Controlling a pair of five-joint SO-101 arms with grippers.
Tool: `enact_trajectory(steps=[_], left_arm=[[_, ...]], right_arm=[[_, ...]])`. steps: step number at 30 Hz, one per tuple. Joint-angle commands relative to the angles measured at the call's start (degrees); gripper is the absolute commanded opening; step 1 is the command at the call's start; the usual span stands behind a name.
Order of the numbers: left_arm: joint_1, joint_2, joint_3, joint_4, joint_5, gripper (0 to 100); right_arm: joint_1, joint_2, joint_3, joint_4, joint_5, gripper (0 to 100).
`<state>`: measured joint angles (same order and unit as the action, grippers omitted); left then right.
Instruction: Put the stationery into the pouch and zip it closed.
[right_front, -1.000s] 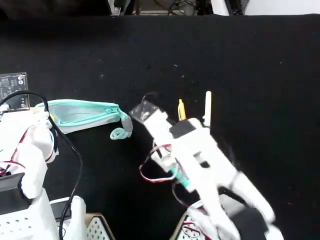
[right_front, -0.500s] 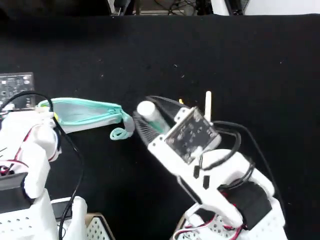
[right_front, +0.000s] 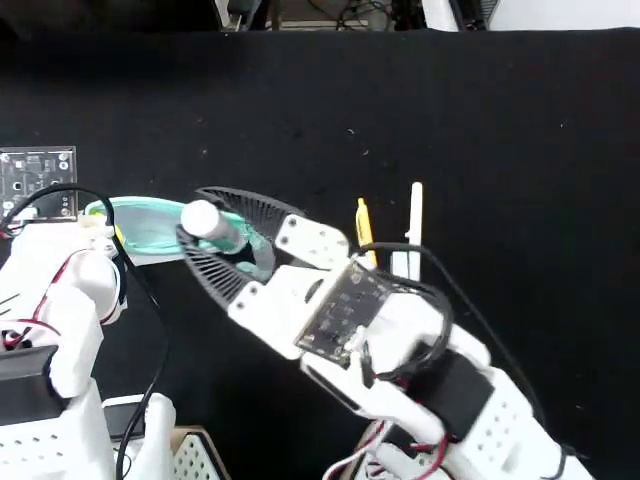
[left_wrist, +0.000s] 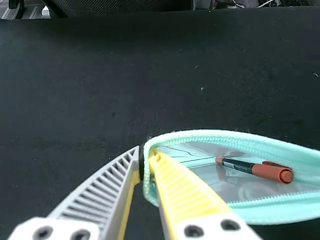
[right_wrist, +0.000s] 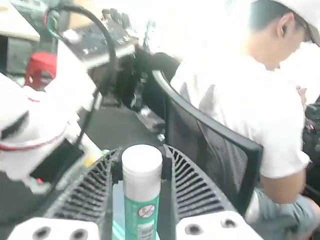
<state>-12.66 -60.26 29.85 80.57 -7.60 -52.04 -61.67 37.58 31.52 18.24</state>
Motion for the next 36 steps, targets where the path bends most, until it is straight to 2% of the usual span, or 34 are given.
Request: enact_trajectory(steps=[1,7,15,27,30,33,36], left_arm=[[1.5,0.5,4.5,0.7,-0.2,3],[1.5,0.4,5.7,0.4,-0.2,3],[1.5,0.4,5.7,0.6,-0.2,3],[1.5,0.4,5.7,0.4,-0.2,3],[1.5,0.4,5.7,0.4,-0.2,3],[1.5,0.4,5.7,0.4,-0.2,3],[1.5,0.4,5.7,0.4,-0.2,3]], right_arm=[[-2.0,2.6,2.2,-8.4,-0.3,1.2],[-2.0,4.7,6.8,-17.4,-0.3,1.2],[-1.8,4.7,14.5,-22.8,-0.3,1.2],[-0.4,4.2,25.1,-23.2,-0.2,1.2],[-0.4,4.3,23.3,-20.0,-0.2,5.2],[-0.5,4.3,18.2,-12.0,-0.4,17.1],[-0.6,4.3,11.1,-3.6,-2.8,18.5]])
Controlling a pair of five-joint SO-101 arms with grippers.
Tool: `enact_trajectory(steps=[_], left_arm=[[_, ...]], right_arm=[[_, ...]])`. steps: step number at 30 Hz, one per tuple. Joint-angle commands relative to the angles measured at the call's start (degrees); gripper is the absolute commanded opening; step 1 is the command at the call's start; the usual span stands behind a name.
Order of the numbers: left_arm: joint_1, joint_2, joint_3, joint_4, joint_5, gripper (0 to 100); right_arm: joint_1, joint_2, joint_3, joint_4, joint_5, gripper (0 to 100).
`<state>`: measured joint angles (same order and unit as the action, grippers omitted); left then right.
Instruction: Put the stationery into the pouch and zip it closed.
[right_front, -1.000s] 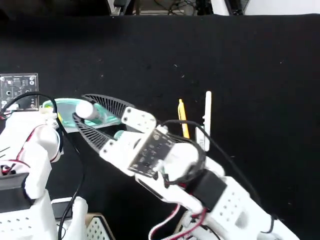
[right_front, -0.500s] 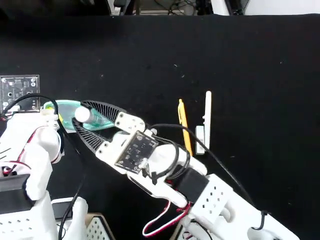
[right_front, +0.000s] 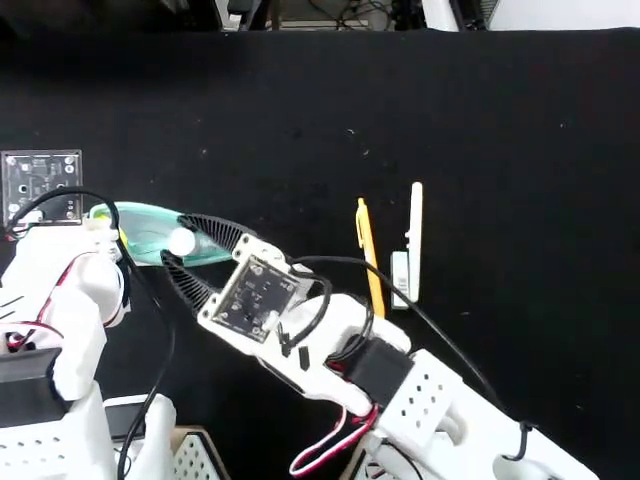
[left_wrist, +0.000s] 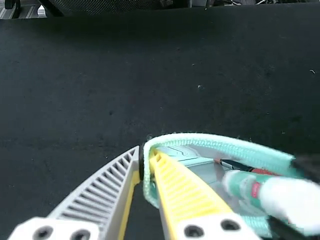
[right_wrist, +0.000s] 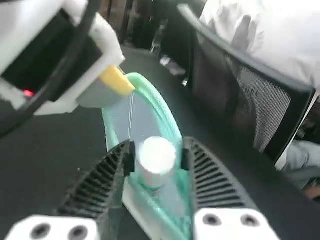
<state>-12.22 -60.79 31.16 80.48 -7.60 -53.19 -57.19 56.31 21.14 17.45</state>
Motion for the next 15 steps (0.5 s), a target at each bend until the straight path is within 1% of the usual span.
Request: enact_trajectory(steps=[1,6,8,10,11,15], left_arm=[[1.0,1.0,4.4,0.4,-0.2,3],[1.0,1.0,4.4,0.4,-0.2,3],[1.0,1.0,4.4,0.4,-0.2,3],[1.0,1.0,4.4,0.4,-0.2,3],[1.0,1.0,4.4,0.4,-0.2,3],[1.0,1.0,4.4,0.5,-0.2,3]], right_arm=[[0.5,-0.2,-10.2,9.7,-2.4,18.6],[1.0,-0.3,-21.1,19.9,-2.2,18.8],[3.8,-0.8,-25.0,23.0,-2.2,18.6],[9.5,-2.5,-28.5,26.0,-2.2,18.3],[13.5,-3.6,-30.0,27.3,-2.3,17.4],[31.5,-5.9,-32.3,34.3,-2.6,6.0]])
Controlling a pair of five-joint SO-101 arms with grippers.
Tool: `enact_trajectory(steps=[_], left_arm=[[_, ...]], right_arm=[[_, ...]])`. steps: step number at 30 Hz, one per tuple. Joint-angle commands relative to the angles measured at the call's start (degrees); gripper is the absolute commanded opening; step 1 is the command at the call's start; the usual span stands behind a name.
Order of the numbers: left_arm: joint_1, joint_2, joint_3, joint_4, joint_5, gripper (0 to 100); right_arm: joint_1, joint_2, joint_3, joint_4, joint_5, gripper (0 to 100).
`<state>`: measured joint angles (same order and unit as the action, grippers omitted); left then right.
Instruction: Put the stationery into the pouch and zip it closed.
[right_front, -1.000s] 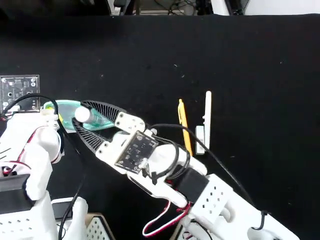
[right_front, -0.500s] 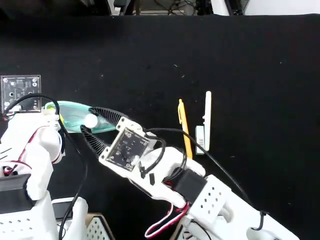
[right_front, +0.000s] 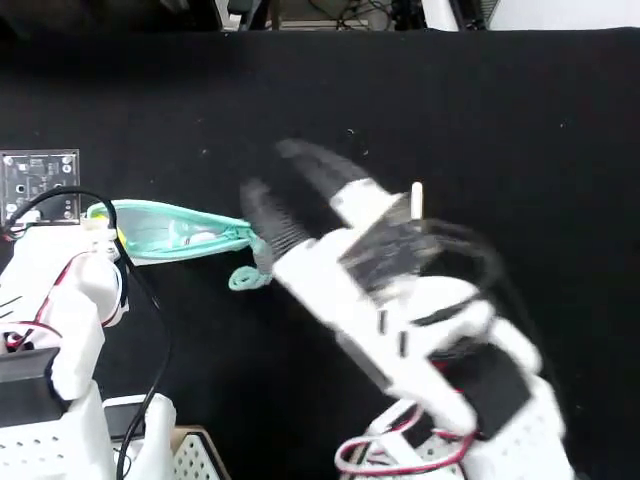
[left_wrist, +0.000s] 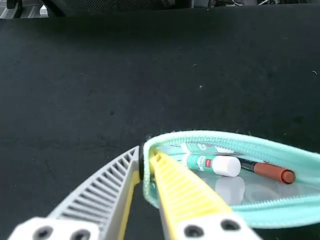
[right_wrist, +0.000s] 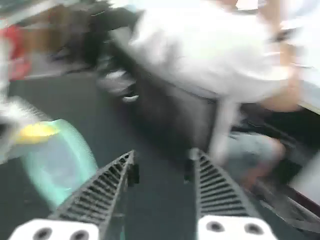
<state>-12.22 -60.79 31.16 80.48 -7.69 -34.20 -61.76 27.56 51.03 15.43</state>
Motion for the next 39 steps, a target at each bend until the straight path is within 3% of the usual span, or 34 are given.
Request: enact_trajectory(steps=[1,4,7,9,12,21,30,39], left_arm=[[1.0,1.0,4.4,0.5,-0.2,3],[1.0,1.0,4.4,0.4,-0.2,3],[1.0,1.1,4.4,0.4,-0.2,3],[1.0,1.3,4.4,0.4,-0.2,3],[1.0,1.5,4.4,0.4,-0.3,3],[1.1,1.5,4.4,0.4,-0.4,3],[1.1,1.5,4.4,0.3,-0.4,3],[1.1,1.4,4.4,0.3,-0.4,3]], right_arm=[[15.8,-0.9,-2.9,7.2,-0.6,4.3],[21.4,4.1,3.3,12.0,-0.6,7.7],[23.9,14.5,9.2,9.2,-0.6,17.2],[24.4,23.3,9.5,6.6,-0.6,21.7],[24.2,37.0,4.1,5.4,-0.6,21.0],[26.1,79.3,-32.6,23.8,-0.7,19.8],[26.2,107.3,-72.0,43.9,-0.7,19.8],[26.8,130.1,-100.3,48.6,-0.7,17.0]])
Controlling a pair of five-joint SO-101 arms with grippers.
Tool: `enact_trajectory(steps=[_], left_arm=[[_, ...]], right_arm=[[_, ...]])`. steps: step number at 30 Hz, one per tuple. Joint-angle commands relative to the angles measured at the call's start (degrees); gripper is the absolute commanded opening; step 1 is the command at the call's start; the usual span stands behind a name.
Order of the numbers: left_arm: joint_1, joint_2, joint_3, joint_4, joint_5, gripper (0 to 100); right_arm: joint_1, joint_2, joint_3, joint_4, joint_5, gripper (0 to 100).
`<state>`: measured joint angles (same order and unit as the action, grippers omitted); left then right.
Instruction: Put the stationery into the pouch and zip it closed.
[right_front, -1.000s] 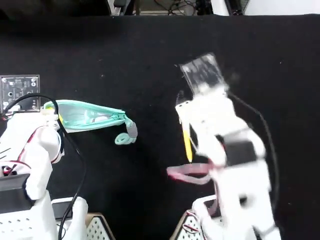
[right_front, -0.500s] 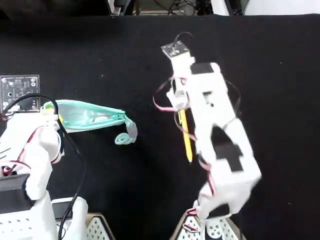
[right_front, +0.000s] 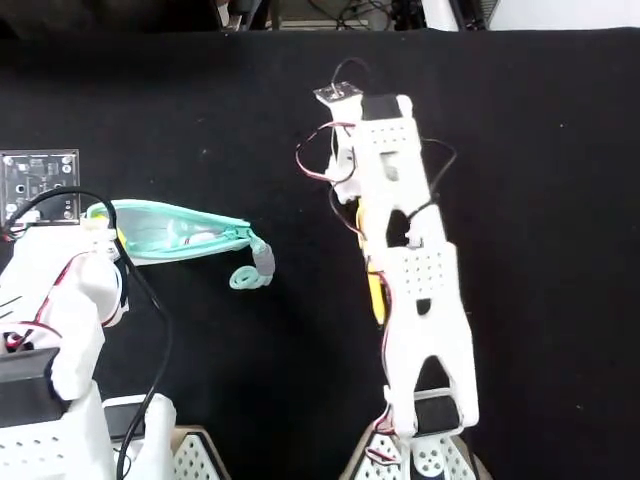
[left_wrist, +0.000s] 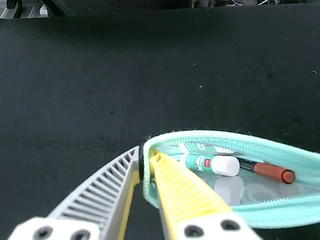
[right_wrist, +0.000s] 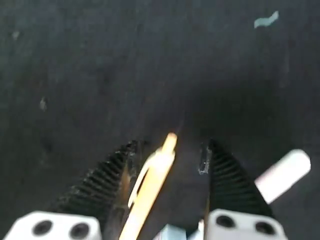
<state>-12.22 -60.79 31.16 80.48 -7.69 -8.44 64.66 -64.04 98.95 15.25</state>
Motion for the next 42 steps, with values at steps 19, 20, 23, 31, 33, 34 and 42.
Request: enact_trajectory(steps=[19,20,23,31,33,34,42], left_arm=[[1.1,1.5,4.4,0.3,-0.4,3],[1.1,1.5,4.4,0.3,-0.4,3],[1.1,1.5,4.4,0.3,-0.4,3],[1.1,1.5,4.4,0.3,-0.4,3],[1.1,1.5,4.4,0.3,-0.4,3],[1.1,1.5,4.4,0.2,-0.4,3],[1.1,1.5,4.4,0.2,-0.4,3]], right_arm=[[5.0,-8.8,1.5,2.4,-0.4,1.2],[4.5,-11.6,5.0,2.4,-0.4,1.2],[1.7,-19.7,17.6,2.1,-0.4,1.2],[-5.5,-45.8,62.5,-16.4,-1.2,1.2],[-6.9,-53.2,76.0,-24.3,-1.2,1.2],[-7.2,-56.9,82.0,-28.0,-1.2,1.2],[-9.3,-75.0,106.1,-35.3,3.8,3.4]])
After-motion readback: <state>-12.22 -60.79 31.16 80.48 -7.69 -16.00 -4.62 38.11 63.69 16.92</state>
